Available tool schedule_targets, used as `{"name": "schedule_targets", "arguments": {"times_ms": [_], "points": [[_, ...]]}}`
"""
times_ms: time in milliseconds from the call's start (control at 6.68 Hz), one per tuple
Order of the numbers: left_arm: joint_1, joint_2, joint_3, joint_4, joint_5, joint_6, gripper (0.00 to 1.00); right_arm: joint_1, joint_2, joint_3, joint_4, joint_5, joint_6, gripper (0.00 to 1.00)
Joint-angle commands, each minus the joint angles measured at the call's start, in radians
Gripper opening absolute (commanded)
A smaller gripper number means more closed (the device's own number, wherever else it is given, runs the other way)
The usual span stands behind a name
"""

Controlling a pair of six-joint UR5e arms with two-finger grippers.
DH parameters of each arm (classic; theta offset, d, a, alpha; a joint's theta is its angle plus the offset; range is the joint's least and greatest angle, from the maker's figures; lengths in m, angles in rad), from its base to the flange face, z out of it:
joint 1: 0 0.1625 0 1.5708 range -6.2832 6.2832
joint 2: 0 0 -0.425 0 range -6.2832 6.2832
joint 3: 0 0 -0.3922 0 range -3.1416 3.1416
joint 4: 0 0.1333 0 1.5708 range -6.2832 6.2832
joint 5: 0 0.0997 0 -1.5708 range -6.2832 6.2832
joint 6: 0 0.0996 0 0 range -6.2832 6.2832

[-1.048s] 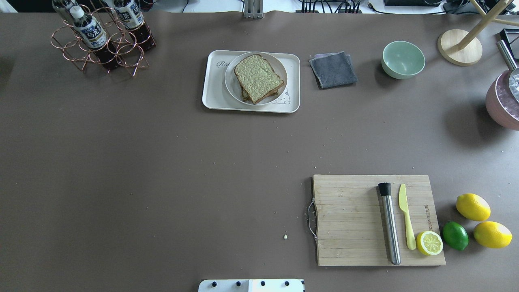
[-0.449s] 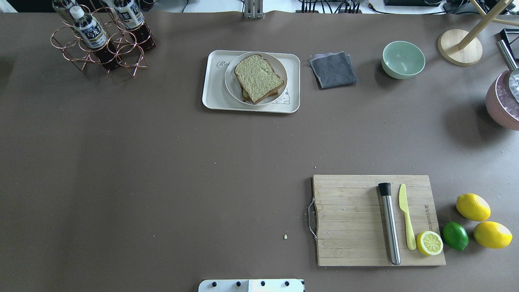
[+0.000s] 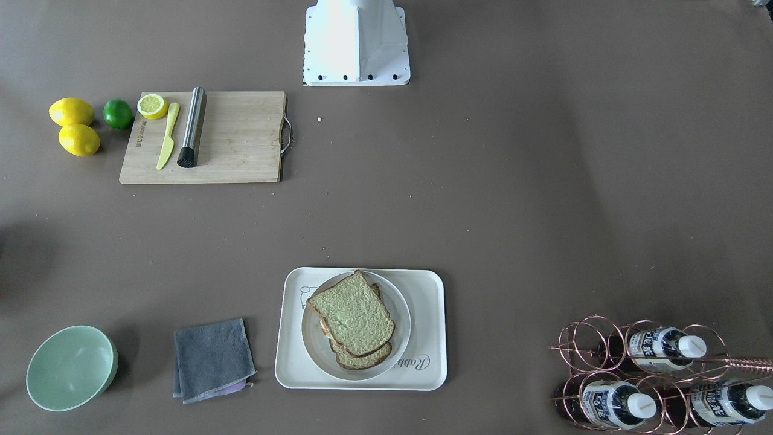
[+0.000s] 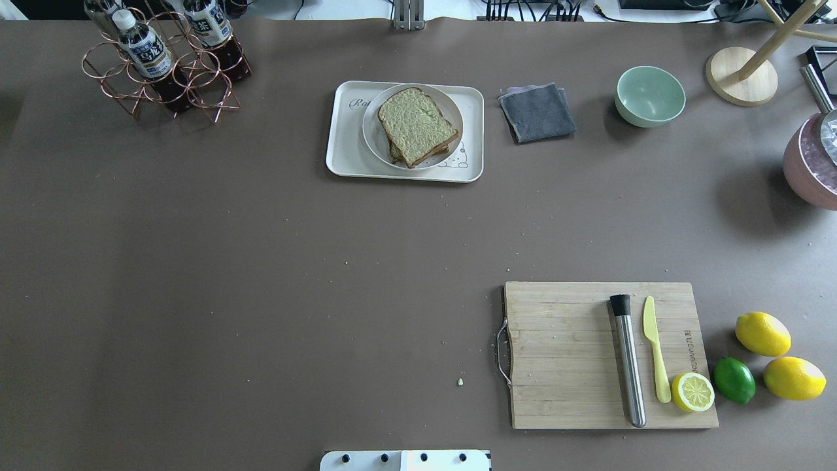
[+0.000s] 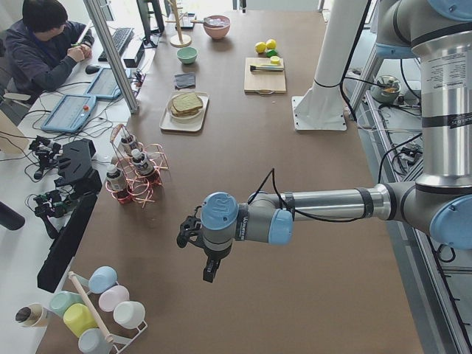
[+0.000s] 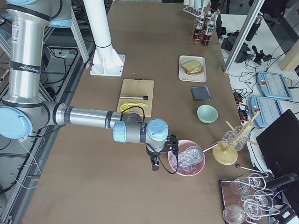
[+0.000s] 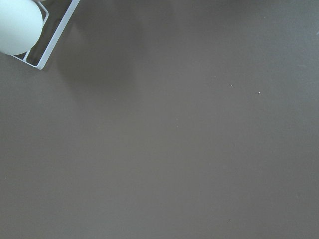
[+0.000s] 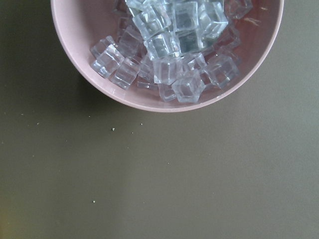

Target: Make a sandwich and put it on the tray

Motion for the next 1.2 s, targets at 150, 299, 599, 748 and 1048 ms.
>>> {"name": "schedule_targets", "arguments": {"times_ms": [150, 299, 599, 748, 1048], "points": [[0.0, 0.001, 0.058, -0.082, 0.0, 0.0, 0.97, -0.015, -0.01, 0.137, -0.195, -0.081, 0.003, 1.0], [0.0, 0.001, 0.068, -0.099, 0.0, 0.0, 0.97, -0.015, -0.009, 0.131, -0.195, -0.079, 0.003, 1.0], [0.0, 0.001, 0.068, -0.099, 0.0, -0.001, 0.97, -0.015, -0.009, 0.128, -0.195, -0.078, 0.0, 1.0], [0.0, 0.001, 0.071, -0.099, 0.0, -0.001, 0.97, -0.015, -0.009, 0.129, -0.193, -0.075, -0.003, 1.0], [0.0, 0.001, 0.069, -0.099, 0.0, -0.001, 0.97, -0.017, -0.009, 0.129, -0.193, -0.075, -0.003, 1.0]]}}
